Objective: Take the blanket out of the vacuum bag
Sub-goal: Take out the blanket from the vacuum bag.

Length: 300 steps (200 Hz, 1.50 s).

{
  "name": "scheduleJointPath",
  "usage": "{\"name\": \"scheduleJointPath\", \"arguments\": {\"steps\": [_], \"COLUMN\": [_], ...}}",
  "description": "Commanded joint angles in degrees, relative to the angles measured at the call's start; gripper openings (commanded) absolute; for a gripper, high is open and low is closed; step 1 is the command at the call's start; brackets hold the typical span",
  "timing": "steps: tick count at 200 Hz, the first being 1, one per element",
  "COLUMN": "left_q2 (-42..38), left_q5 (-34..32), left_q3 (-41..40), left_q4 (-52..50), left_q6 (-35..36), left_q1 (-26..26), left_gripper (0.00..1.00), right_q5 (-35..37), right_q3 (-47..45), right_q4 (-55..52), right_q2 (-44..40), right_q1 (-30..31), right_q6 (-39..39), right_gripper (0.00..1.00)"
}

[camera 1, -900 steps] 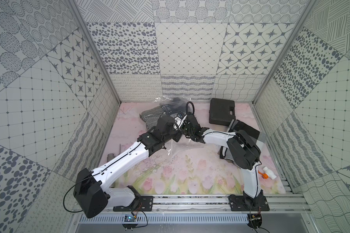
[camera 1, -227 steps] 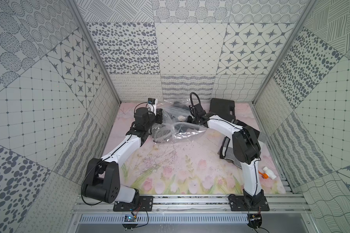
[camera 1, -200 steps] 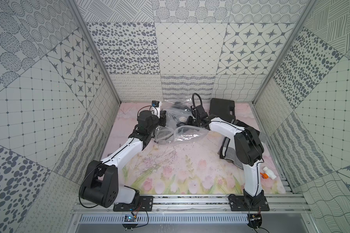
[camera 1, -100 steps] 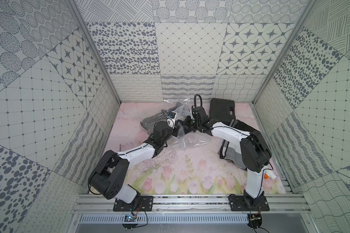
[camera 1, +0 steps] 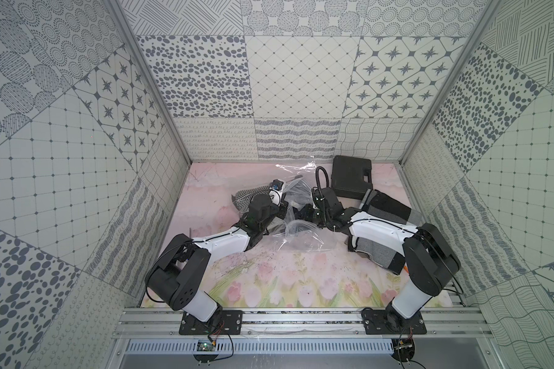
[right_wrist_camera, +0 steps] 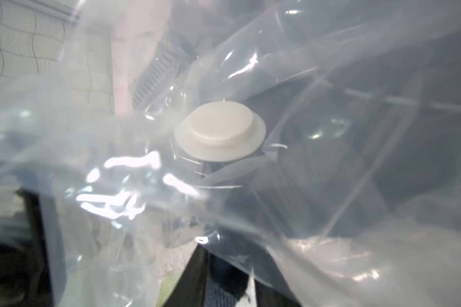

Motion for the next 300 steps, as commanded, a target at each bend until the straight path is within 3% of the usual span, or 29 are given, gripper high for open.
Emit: {"name": "scheduleJointPath", "arguments": {"steps": [1,17,46,87,94,108,117,136,148,163,177,196,205,228,252,283,300], "left_q2": [-1.62,-3.3,-8.64,-17.01,-18.1,-19.5,-20.06,-20.91,-21.71,-20.84,-15.1,-3.14,2.53,13.7,25.59,47.06,53.17], "left_q5": [-3.32,-3.74,0.97,5.87,6.51,7.15,6.85,7.5,9.78,7.37,4.36,-5.3,-6.24,-1.59,-0.45,15.28,18.11], "left_q3": [0.78,0.27,-0.18,3.04,3.97,5.86,6.91,9.05,10.98,14.27,20.44,31.02,37.16,49.37,64.15,94.26,101.69], "left_q4": [-0.92,-2.38,-6.88,-18.34,-20.87,-25.4,-27.79,-32.09,-35.24,-37.85,-44.11,-54.11,-59.4,-67.52,-72.95,-92.01,-97.12], "left_q6": [2.36,2.67,2.76,7.17,8.3,10.31,11.39,12.98,13.4,11.41,7.31,1.27,-2.74,-11.08,-8.67,-11.29,-10.41], "left_q1": [-0.65,-0.74,-0.74,-0.77,-0.78,-0.68,-0.61,-0.07,0.51,1.68,6.36,12.44,15.29,21.11,24.31,30.16,30.67], "left_gripper": [0.0,0.0,0.0,0.0,0.1,0.43,0.58,0.73,0.79,0.85,0.87,0.89,0.89,0.88,0.88,0.88,0.88], "right_q5": [-0.12,2.96,7.17,8.11,6.69,5.36,4.87,3.85,3.15,1.94,0.43,-0.29,-0.21,-0.82,-2.9,-3.97,-4.66], "right_q3": [2.08,2.79,7.75,5.04,4.07,2.36,1.57,1.68,2.56,2.86,3.68,5.02,4.84,2.9,1.77,1.22,1.1], "right_q4": [3.55,1.91,-7.23,-10.47,-9.84,-7.78,-6.17,-3.81,-2.92,0.04,1.81,1.1,0.87,2.44,4.12,4.95,5.56], "right_q2": [2.81,2.81,6.43,9.73,10.19,10.8,11.01,12.17,13.3,14.0,14.47,14.43,13.85,12.72,12.7,12.38,12.52], "right_q1": [-0.2,-0.92,-2.68,-6.68,-7.62,-9.12,-9.94,-11.11,-11.6,-12.28,-12.61,-12.66,-12.69,-13.25,-14.17,-14.55,-14.6], "right_q6": [-5.0,-7.25,-11.01,-9.23,-8.59,-7.5,-6.91,-6.77,-7.1,-6.75,-6.72,-7.53,-7.64,-7.08,-6.34,-6.18,-6.0], "right_gripper": [0.62,0.66,0.86,0.94,0.94,0.95,0.95,0.96,0.96,0.97,0.98,0.99,0.99,0.99,0.99,0.99,0.99]}}
